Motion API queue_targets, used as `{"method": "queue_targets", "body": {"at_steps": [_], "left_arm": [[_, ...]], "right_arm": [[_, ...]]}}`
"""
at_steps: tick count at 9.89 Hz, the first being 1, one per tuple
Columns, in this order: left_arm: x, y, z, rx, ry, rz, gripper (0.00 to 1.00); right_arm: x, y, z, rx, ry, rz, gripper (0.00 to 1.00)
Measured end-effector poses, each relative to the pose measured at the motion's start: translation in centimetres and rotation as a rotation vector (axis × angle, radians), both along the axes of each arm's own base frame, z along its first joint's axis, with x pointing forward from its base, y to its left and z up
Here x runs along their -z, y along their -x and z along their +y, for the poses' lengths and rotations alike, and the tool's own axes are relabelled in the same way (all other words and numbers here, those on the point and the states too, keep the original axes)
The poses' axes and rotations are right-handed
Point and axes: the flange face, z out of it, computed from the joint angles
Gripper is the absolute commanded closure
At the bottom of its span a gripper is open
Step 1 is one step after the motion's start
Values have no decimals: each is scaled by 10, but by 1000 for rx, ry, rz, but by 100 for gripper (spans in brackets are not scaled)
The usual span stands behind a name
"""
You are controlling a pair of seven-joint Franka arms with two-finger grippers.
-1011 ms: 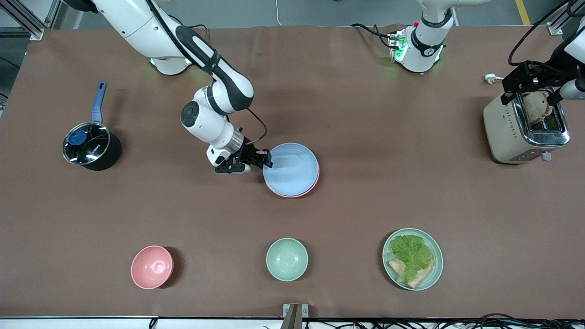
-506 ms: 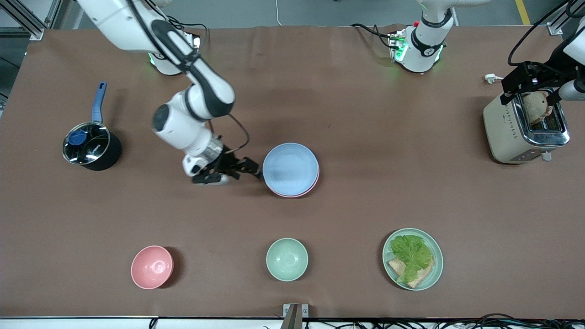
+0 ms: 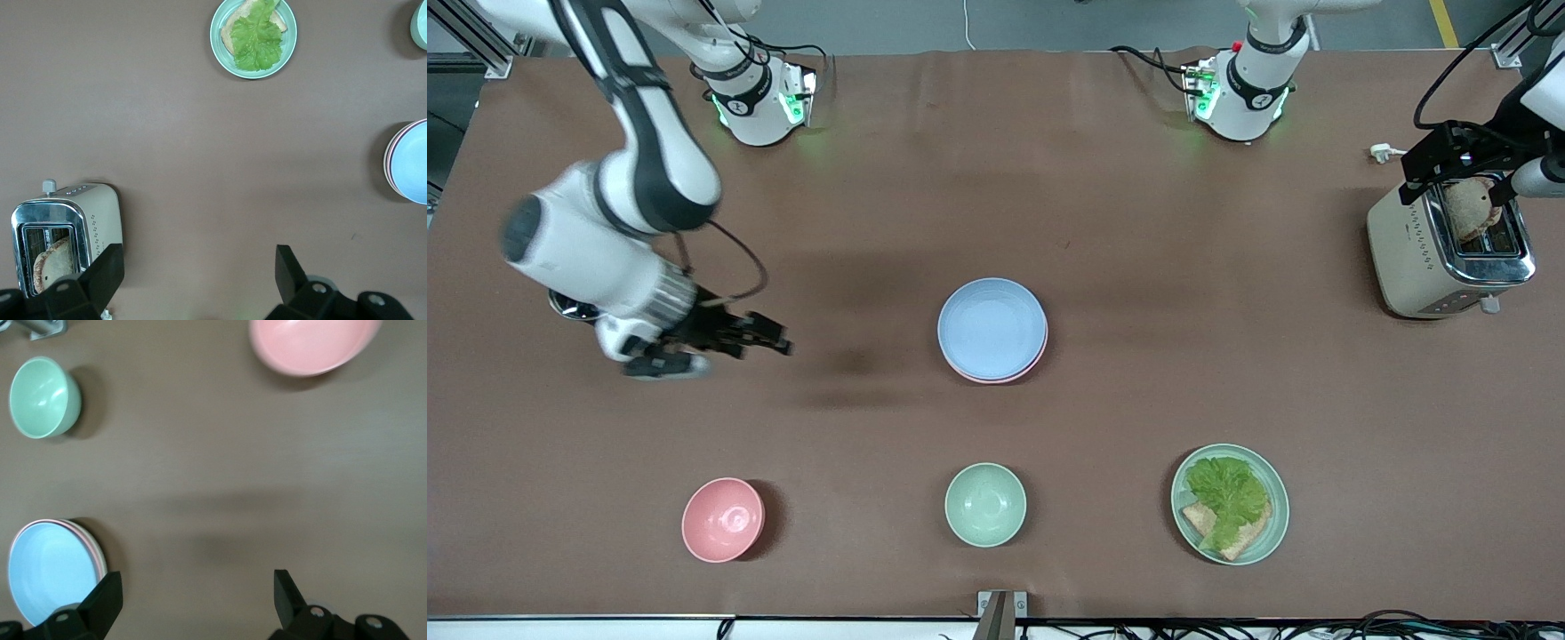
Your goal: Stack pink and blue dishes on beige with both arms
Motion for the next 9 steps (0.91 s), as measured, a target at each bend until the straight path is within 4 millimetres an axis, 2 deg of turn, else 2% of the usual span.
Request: {"method": "queue_targets", "body": {"at_steps": [2,3,6,9], "left_arm": [[1,0,-2,3,0,2,0],[1,0,-2,3,0,3,0],[1,0,-1,3,0,4,0],[1,0,-1,3,-1,7,0]], "right_arm": [[-51,14,-71,41,115,-14,0],[-73,19,-91,50,145,2,0],[-155,25,-131,59,225,62,0],[-222,39,-138,147,231,104,0]]}}
